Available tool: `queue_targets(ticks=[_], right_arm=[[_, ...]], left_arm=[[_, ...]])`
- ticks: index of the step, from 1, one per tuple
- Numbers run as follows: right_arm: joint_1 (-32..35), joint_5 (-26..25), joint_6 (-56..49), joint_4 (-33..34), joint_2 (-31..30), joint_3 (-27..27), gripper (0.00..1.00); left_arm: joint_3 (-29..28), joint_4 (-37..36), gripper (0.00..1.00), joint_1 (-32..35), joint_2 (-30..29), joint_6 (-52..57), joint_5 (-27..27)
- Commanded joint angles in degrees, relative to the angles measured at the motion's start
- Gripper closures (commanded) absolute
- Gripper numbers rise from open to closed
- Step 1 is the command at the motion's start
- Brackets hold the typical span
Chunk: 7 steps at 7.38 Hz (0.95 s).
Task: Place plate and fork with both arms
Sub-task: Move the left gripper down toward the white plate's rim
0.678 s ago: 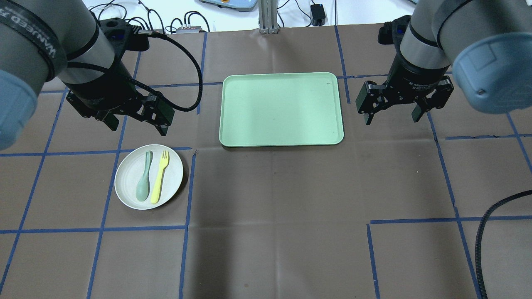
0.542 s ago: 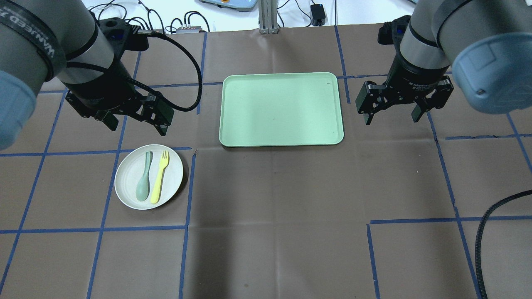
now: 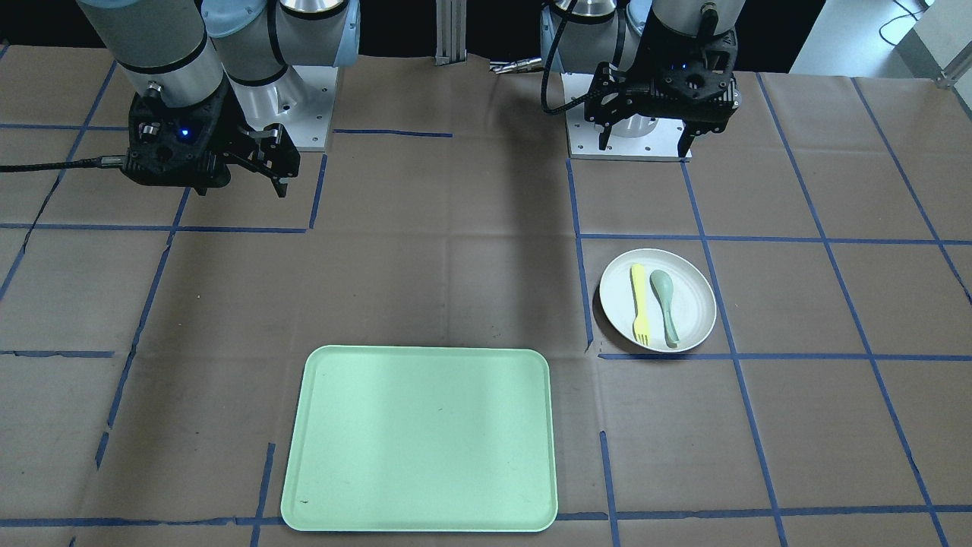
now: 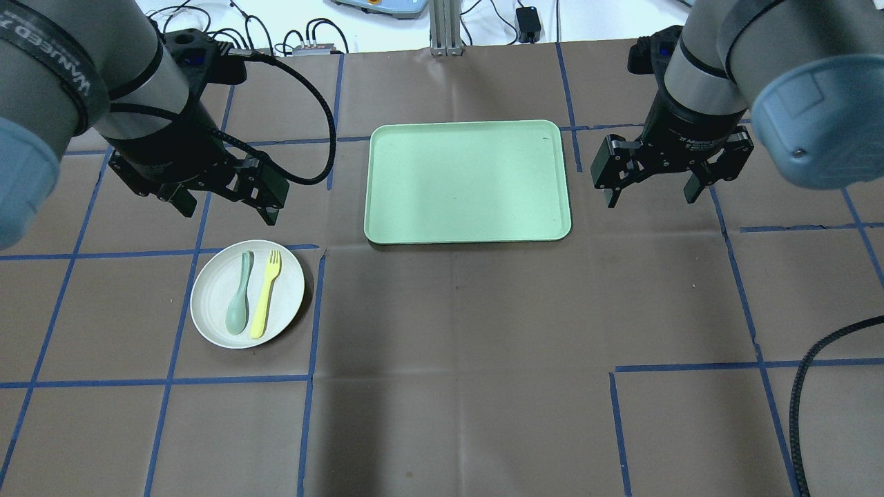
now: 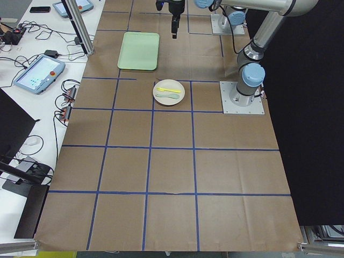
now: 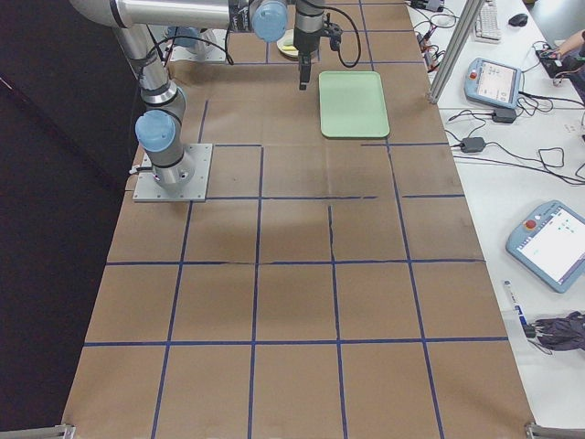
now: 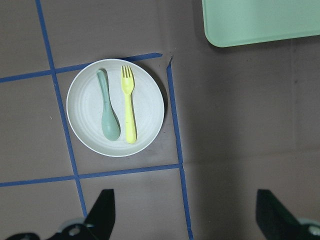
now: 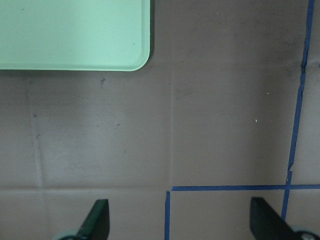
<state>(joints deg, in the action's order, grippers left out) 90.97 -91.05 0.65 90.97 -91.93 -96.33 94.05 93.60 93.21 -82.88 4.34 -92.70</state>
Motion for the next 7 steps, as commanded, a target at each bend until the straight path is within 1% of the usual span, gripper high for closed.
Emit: queue_targets(ticks=[1,4,5,7], right_arm=[[0.00,0.00,0.06,0.00,0.00,0.00,0.00],[0.00,0.00,0.06,0.00,0.00,0.00,0.00],[0.00,0.00,0.06,0.00,0.00,0.00,0.00],[0.00,0.09,-0.03,0.00,0.00,0.00,0.00]], left_arm=[[-0.01,0.00,0.00,0.13,0.17,-0.12,0.07],[-1.41,0.97,0.00,0.04,0.44,0.22,0.15],[-0.89,1.05,0.00,-0.31,0.87,0.84,-0.11],[0.08,-1.22,0.00,-1.10,1.92,5.04,0.16]])
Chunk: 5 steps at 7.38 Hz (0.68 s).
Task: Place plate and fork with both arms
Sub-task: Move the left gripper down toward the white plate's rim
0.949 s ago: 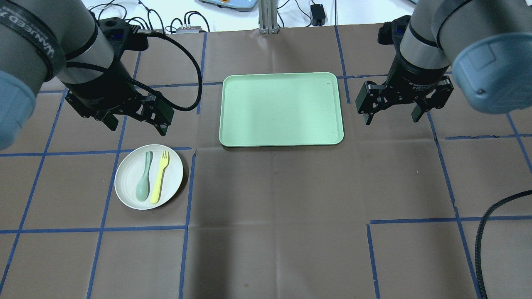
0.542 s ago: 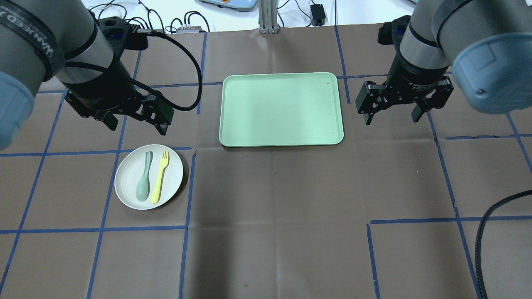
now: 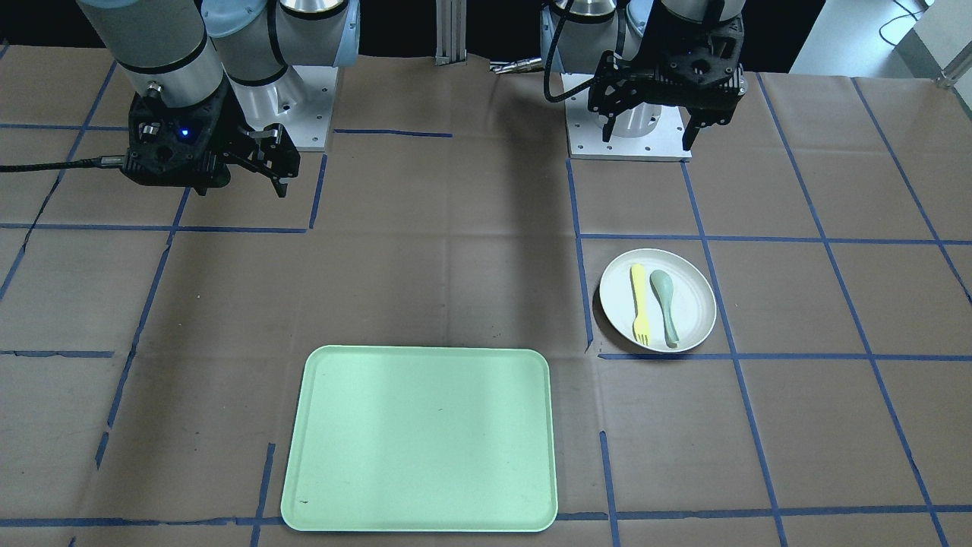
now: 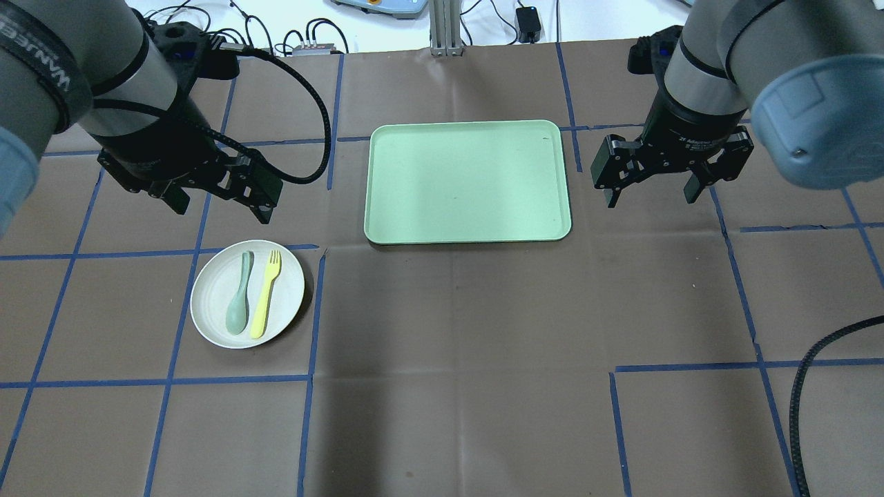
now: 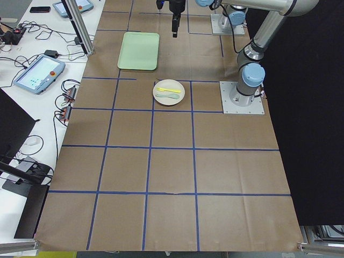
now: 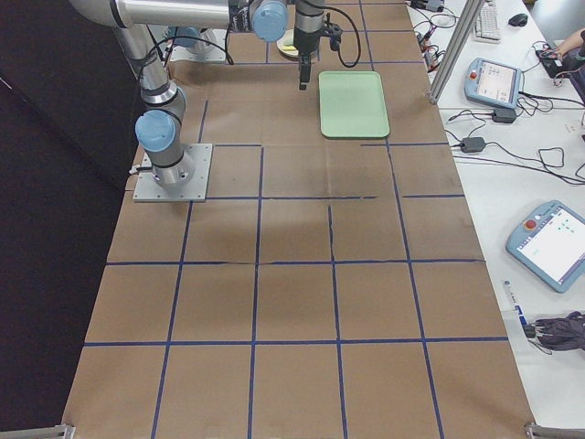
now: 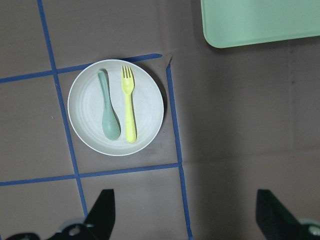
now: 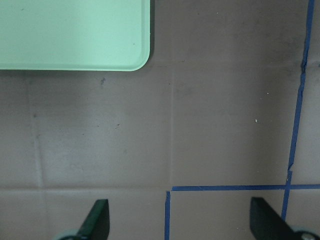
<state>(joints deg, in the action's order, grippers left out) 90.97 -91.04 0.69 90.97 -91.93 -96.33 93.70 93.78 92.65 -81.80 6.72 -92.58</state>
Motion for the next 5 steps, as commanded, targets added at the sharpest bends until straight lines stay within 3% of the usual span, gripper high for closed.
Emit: queue_targets(ticks=[1,3,5], right_arm=[[0.00,-0.01,-0.07,0.00,0.00,0.00,0.00],[0.00,-0.02,0.01,0.00,0.00,0.00,0.00],[0.00,-0.02,0.01,0.00,0.00,0.00,0.00]], left_arm=[[0.52,0.59,0.00,-2.20,1.20,3.03,0.29],[0.52,6.03,0.00,-6.49,0.42,3.73,3.27],[4.09,5.71,0.00,-14.47,-0.55,14.40,7.92]])
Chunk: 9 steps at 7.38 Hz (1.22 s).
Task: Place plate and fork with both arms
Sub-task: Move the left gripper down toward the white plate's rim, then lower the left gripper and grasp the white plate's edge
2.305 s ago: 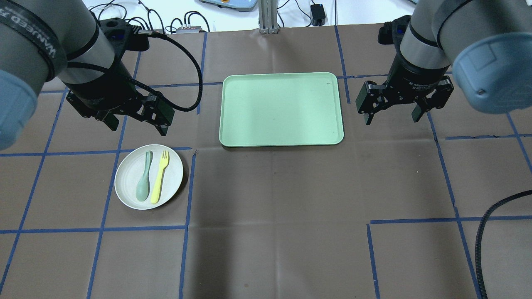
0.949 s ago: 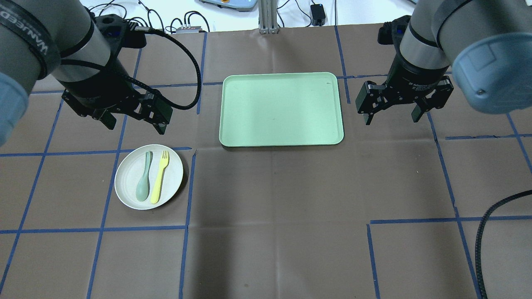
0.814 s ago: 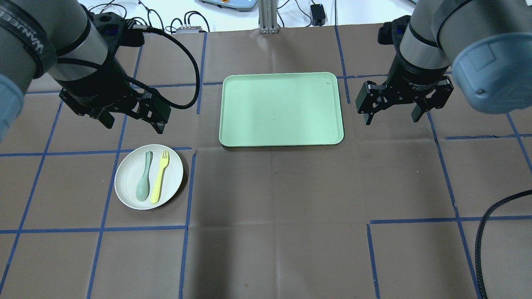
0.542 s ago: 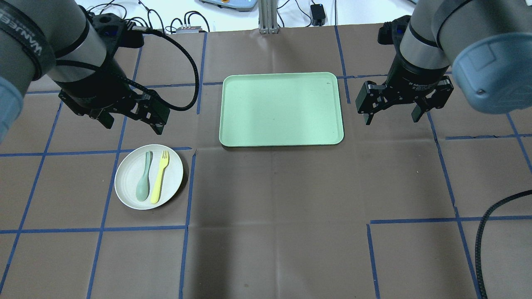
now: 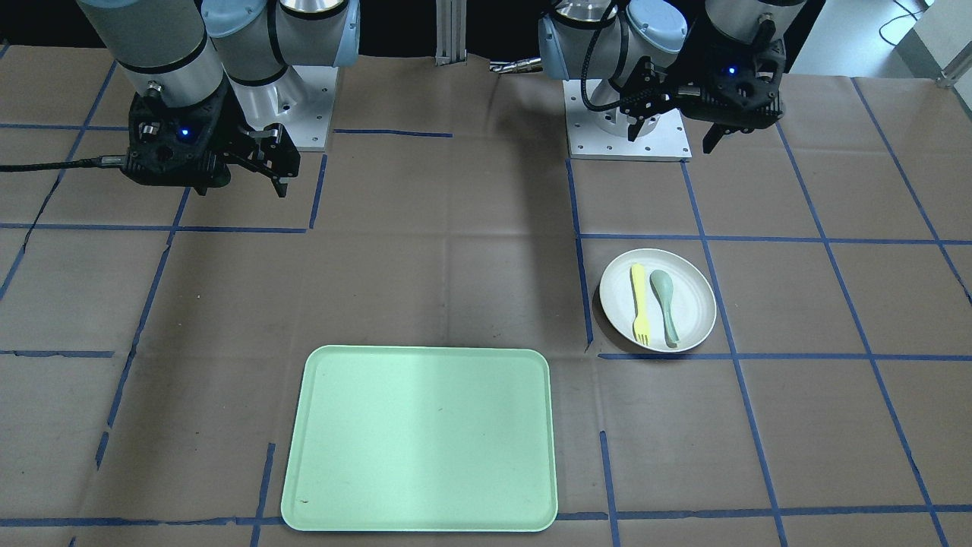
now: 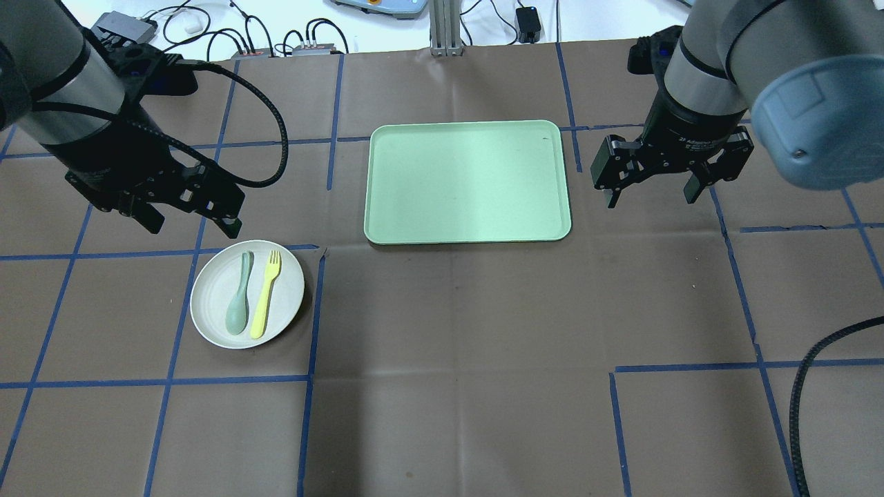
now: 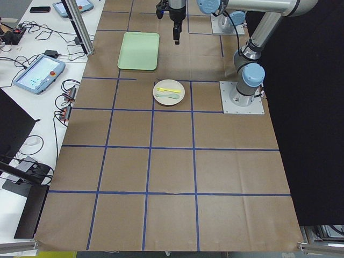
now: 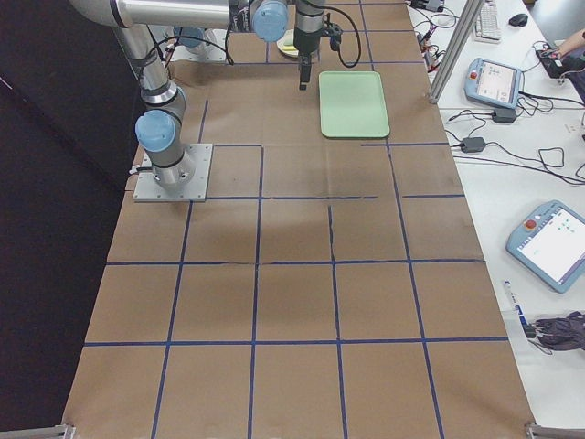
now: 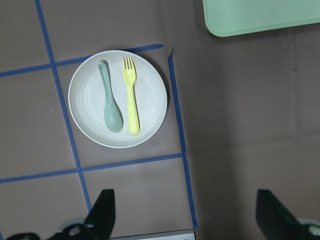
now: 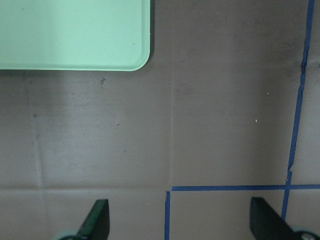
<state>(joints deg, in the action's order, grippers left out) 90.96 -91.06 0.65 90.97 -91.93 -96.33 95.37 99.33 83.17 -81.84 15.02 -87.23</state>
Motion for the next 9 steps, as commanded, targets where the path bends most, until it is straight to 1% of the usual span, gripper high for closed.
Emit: queue_targets(ticks=[1,2,3,4,5,6,7,9], right_arm=[[0.00,0.00,0.05,0.00,0.00,0.00,0.00],[0.00,0.00,0.05,0.00,0.00,0.00,0.00],[0.00,0.00,0.05,0.00,0.00,0.00,0.00],[0.00,0.00,-0.04,0.00,0.00,0.00,0.00],[0.00,0.00,-0.04,0.00,0.00,0.00,0.00],[0.00,0.00,-0.04,0.00,0.00,0.00,0.00],[0.00,0.00,0.05,0.00,0.00,0.00,0.00],[0.00,0.00,0.05,0.00,0.00,0.00,0.00]], left_arm=[[7.07,-1.14,0.00,-8.78,-0.86,7.38,2.59],[11.81,-8.81,0.00,-10.56,-1.12,9.05,1.98],[16.03,-13.15,0.00,-11.88,-1.12,10.98,1.97],[17.38,-15.37,0.00,-12.76,-2.43,12.82,2.06],[17.57,-20.78,0.00,-13.12,-6.18,16.32,2.06],[17.14,-23.19,0.00,-14.87,-9.79,19.92,2.32],[17.57,-26.52,0.00,-17.84,-12.78,20.83,2.50],[17.92,-29.71,0.00,-19.62,-15.96,23.64,2.68]])
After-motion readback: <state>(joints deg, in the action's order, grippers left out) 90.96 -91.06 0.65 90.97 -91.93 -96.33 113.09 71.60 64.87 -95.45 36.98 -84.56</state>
